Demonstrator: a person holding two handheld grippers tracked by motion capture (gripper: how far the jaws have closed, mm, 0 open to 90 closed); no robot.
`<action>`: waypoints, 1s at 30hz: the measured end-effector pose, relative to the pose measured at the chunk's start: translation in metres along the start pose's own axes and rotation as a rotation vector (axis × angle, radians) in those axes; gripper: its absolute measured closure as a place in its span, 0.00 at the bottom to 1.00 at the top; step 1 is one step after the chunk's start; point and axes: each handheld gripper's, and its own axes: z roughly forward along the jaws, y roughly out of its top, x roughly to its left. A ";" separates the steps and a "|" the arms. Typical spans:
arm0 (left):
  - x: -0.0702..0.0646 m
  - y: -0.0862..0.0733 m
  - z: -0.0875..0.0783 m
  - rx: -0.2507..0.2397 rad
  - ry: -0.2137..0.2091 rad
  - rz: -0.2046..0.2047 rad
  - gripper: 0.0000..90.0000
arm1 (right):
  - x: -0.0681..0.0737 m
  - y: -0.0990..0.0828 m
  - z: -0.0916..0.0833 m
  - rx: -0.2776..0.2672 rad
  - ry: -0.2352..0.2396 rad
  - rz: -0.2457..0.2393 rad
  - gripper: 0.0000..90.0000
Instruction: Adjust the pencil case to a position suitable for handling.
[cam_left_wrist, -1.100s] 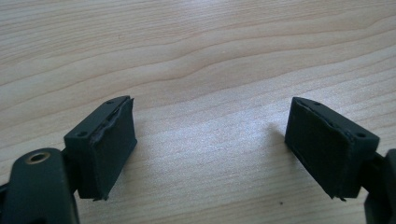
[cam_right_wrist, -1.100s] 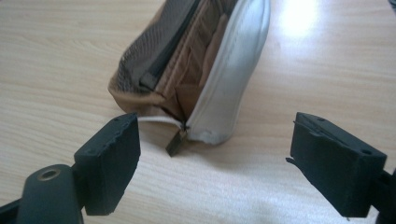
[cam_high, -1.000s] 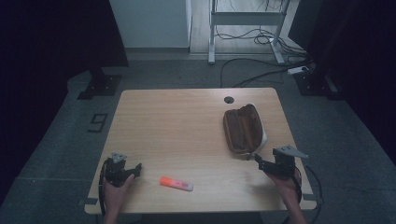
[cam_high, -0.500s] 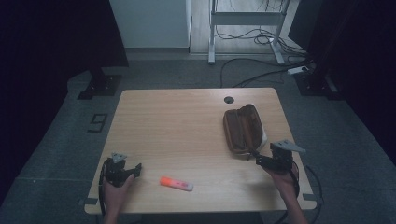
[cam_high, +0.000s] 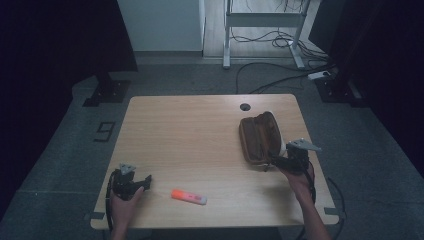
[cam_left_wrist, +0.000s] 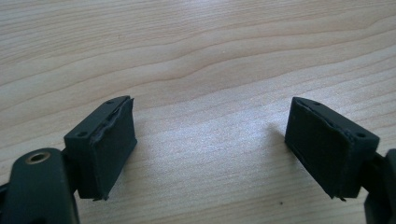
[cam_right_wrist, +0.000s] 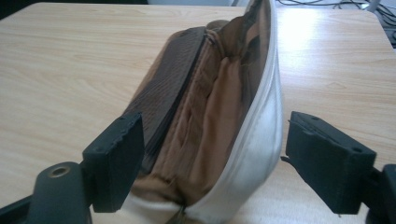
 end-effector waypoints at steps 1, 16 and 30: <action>0.000 0.000 0.000 0.000 0.000 0.000 0.18 | -0.001 0.001 0.003 0.001 -0.005 0.004 0.22; 0.000 0.000 0.000 0.000 0.000 0.000 0.18 | -0.016 -0.013 0.043 0.066 -0.030 0.070 0.65; 0.000 0.000 0.000 0.000 0.000 0.000 0.18 | -0.027 -0.017 0.042 0.033 -0.050 0.143 0.92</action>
